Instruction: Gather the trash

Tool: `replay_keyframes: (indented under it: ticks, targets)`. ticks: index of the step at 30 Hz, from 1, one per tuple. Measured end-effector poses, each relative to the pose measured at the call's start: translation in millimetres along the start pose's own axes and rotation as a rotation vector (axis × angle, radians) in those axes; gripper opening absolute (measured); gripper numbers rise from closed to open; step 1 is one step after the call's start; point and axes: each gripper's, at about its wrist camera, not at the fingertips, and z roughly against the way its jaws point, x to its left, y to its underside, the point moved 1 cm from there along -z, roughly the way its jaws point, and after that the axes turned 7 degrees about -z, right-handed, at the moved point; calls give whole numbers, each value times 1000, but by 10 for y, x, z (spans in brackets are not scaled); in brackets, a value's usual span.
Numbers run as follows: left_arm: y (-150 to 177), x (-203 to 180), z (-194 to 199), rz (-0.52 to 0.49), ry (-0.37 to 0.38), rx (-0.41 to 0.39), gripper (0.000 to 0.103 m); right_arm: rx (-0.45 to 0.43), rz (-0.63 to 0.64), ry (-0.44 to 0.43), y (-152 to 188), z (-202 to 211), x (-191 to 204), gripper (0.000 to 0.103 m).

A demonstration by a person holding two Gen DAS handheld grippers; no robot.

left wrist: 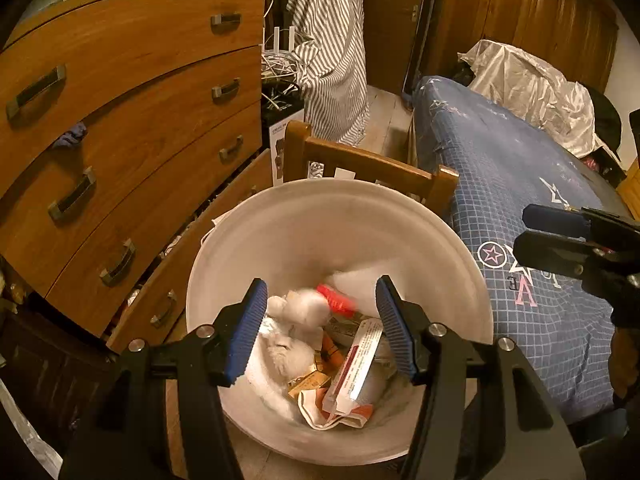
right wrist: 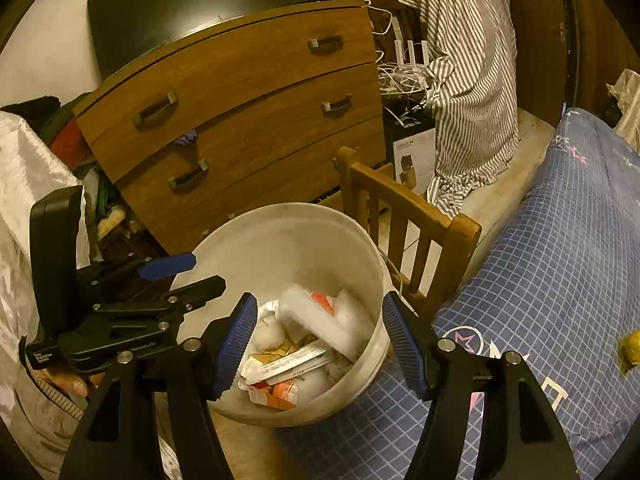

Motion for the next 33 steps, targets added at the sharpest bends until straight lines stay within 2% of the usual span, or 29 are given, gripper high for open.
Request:
replay_keyframes:
  ticks: [7, 11, 16, 20, 25, 27, 29, 33]
  targets:
    - [-10, -44, 20, -17, -12, 0, 54, -11, -5, 11, 23, 59, -54, 66]
    - [-10, -78, 52, -15, -40, -2, 64, -17, -10, 20, 54, 94, -92, 66]
    - [-1, -165, 96, -21, -53, -12, 65, -46, -4, 38, 99, 182, -96, 66]
    - [24, -308, 143, -38, -107, -25, 65, -126, 12, 86, 168, 352, -120, 75]
    - [44, -461, 309, -10, -178, -79, 76, -223, 38, 154, 266, 562, -166, 86]
    - [39, -503, 376, -2, -218, -102, 85, -262, 71, 198, 291, 644, -166, 88]
    - [35, -532, 429, 7, -249, -115, 88, -294, 106, 250, 307, 723, -151, 91]
    - [32, -609, 587, 26, -259, -155, 97, -362, 125, 289, 347, 945, -147, 98]
